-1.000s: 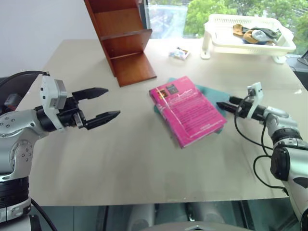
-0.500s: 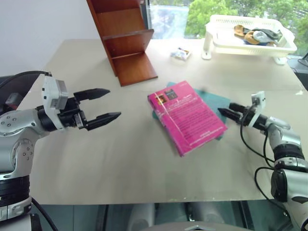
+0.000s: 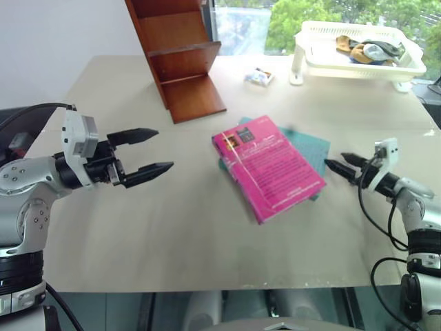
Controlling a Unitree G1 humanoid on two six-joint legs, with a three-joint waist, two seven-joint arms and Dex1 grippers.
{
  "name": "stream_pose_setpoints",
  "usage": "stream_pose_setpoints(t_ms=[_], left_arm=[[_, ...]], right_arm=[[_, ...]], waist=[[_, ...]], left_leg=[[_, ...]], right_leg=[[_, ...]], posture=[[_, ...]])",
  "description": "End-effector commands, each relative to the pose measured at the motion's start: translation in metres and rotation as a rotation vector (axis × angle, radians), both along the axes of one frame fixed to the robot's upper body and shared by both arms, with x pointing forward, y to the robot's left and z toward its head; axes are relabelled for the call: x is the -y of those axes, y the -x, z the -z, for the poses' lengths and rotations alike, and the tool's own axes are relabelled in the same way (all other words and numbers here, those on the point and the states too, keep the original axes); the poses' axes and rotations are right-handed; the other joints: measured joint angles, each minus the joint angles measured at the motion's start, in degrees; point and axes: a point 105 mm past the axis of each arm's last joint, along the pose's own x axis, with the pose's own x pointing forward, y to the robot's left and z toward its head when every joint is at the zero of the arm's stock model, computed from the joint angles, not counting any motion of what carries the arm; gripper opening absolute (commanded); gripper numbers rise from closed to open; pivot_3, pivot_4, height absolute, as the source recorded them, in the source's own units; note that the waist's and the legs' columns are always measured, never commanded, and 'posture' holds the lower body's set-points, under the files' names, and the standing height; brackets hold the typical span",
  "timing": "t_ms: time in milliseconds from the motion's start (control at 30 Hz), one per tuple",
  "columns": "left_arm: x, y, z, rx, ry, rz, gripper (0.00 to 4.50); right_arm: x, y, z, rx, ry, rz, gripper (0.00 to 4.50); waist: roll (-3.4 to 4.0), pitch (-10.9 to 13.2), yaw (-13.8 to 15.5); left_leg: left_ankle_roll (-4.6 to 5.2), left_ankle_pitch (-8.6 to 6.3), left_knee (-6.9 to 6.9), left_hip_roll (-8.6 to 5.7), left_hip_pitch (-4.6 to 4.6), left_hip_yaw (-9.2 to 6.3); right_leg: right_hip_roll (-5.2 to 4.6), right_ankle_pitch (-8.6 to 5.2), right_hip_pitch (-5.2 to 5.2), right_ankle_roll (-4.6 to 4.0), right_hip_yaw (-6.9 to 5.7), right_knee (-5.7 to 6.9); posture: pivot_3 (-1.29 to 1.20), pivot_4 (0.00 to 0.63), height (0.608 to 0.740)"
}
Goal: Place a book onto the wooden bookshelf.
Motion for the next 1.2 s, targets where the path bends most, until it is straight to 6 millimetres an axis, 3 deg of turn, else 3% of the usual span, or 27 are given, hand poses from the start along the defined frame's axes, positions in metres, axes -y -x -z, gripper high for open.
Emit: stream_pose_setpoints(t_ms=[33,133,233,400,600,700,800,1133,1200], left_arm=[[0.004,0.004,-0.005,0.018,-0.005,0.016,4.43],[0.011,0.004,0.000,-0.009,0.037,0.025,4.43],[0.023,0.007,0.005,-0.066,0.106,0.059,4.43],[0.039,0.007,0.033,-0.147,0.150,0.070,4.43],[0.074,-0.013,0.054,-0.188,0.390,0.045,4.43],[0.085,-0.019,0.080,-0.259,0.421,0.014,4.43],[0.092,-0.021,0.097,-0.315,0.426,-0.003,4.43],[0.114,-0.008,0.116,-0.723,0.590,0.034,4.43],[0.119,-0.012,0.112,-0.799,0.654,0.030,4.43]], right_arm=[[0.020,0.021,-0.034,0.114,0.055,-0.019,4.50],[0.021,0.048,-0.043,0.104,0.083,-0.107,4.50],[0.021,0.069,-0.054,0.156,0.278,-0.154,4.50],[0.031,0.105,-0.083,0.192,0.502,-0.258,4.50],[0.010,0.142,-0.123,0.260,0.503,-0.431,4.50],[0.002,0.155,-0.135,0.282,0.519,-0.479,4.50],[-0.002,0.166,-0.139,0.264,0.515,-0.507,4.50],[-0.004,0.179,-0.136,0.252,0.492,-0.503,4.50],[-0.006,0.183,-0.135,0.254,0.481,-0.512,4.50]], waist=[[0.04,0.0,0.6],[0.08,0.0,1.0],[0.08,0.0,0.9],[0.12,0.0,0.7],[0.04,0.0,1.1],[-0.02,0.0,1.1],[-0.02,0.0,1.2],[-0.03,0.0,1.1],[-0.01,0.0,1.2]], left_leg=[[0.00,0.00,-0.02,-0.01,-0.01,0.00],[0.01,0.00,-0.09,-0.01,-0.07,0.02],[0.01,-0.01,-0.10,-0.02,-0.06,0.03],[0.01,-0.01,-0.04,-0.05,0.03,0.13],[0.01,0.00,0.11,-0.04,0.07,-0.03],[0.02,-0.01,0.15,-0.09,0.04,-0.05],[0.02,-0.01,0.13,-0.11,0.04,-0.07],[0.02,-0.01,0.16,-0.11,0.06,-0.09],[0.02,-0.01,0.16,-0.12,0.06,-0.11]], right_leg=[[0.00,0.00,-0.01,0.00,0.00,-0.01],[0.00,0.00,-0.05,0.00,0.01,-0.10],[-0.06,-0.01,-0.03,0.00,0.02,-0.11],[-0.06,-0.01,0.02,0.02,0.11,-0.07],[0.13,-0.01,0.19,0.03,0.00,-0.07],[0.15,0.00,0.22,0.03,-0.02,-0.11],[0.18,0.00,0.23,0.03,-0.03,-0.16],[0.19,0.00,0.27,0.07,-0.03,-0.16],[0.19,0.00,0.28,0.07,-0.05,-0.15]], posture=[[0.00,0.150,0.740],[0.00,0.150,0.740],[0.00,0.150,0.740],[0.00,0.150,0.740],[0.00,0.150,0.740],[0.00,0.150,0.740],[0.00,0.150,0.740],[0.00,0.150,0.740],[0.00,0.150,0.740]])
